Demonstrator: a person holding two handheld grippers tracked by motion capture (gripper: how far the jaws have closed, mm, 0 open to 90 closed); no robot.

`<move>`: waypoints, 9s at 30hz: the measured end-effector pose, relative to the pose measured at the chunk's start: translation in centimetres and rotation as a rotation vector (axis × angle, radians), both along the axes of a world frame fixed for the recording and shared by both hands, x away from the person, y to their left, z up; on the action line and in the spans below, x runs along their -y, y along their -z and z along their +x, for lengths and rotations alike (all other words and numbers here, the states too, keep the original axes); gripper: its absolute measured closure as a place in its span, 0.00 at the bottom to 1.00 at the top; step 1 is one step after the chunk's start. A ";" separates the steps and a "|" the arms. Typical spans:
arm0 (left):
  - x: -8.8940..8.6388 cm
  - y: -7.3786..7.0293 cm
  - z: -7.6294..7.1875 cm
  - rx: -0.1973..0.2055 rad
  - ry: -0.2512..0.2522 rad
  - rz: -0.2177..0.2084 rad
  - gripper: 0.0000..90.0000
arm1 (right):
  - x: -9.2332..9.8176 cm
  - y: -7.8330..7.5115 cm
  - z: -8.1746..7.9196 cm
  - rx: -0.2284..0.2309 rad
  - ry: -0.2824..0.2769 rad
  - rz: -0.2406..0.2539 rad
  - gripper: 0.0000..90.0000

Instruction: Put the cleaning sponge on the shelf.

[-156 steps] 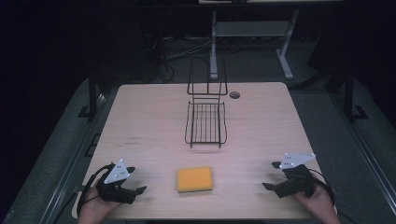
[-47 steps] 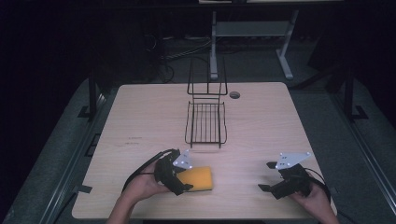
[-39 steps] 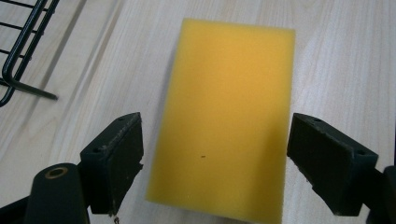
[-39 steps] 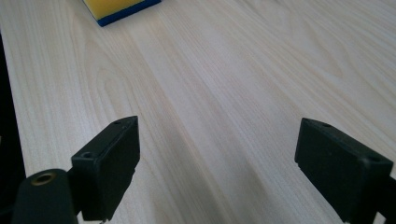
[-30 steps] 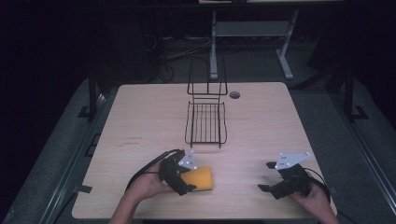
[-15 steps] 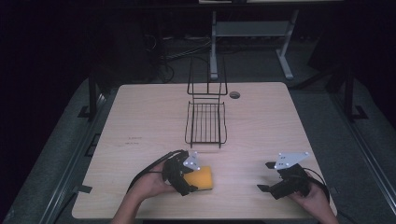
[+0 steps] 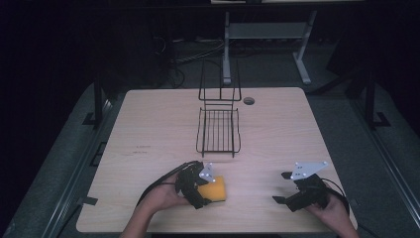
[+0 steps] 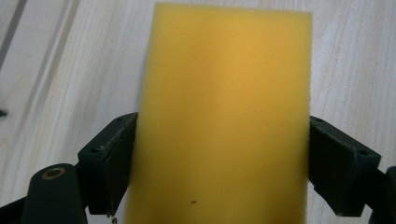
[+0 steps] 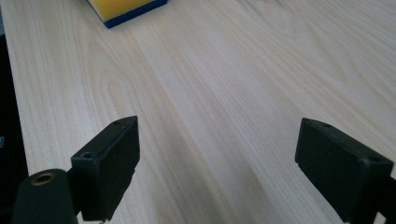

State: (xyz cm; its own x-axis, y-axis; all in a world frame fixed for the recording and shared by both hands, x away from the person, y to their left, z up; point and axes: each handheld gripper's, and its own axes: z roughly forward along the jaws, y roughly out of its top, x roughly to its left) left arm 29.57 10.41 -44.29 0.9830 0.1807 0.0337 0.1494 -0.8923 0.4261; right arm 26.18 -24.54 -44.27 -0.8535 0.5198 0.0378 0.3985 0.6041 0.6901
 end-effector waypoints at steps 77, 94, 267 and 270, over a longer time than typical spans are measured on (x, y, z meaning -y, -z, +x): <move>-0.3 -5.7 7.1 0.042 -0.036 -0.111 0.24 | 0.0 0.3 0.2 -0.018 -0.014 -0.005 0.15; 0.1 -6.3 9.3 0.032 -0.048 -0.127 0.24 | 0.0 0.3 0.2 -0.016 -0.018 -0.005 0.15; -1.2 -6.8 10.0 0.084 -0.062 -0.080 0.19 | -0.1 -0.1 0.4 -0.017 -0.017 -0.020 0.15; -1.3 -6.8 9.5 0.085 -0.059 -0.094 0.19 | -0.1 -0.2 0.4 -0.018 -0.016 -0.020 0.15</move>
State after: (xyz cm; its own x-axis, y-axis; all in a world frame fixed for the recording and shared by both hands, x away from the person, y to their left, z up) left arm 39.11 11.74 -37.49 0.9648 0.2445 0.0971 0.1601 -0.8385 0.5209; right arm 26.59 -24.45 -44.10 -0.8609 0.5070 0.0431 0.4010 0.6239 0.6708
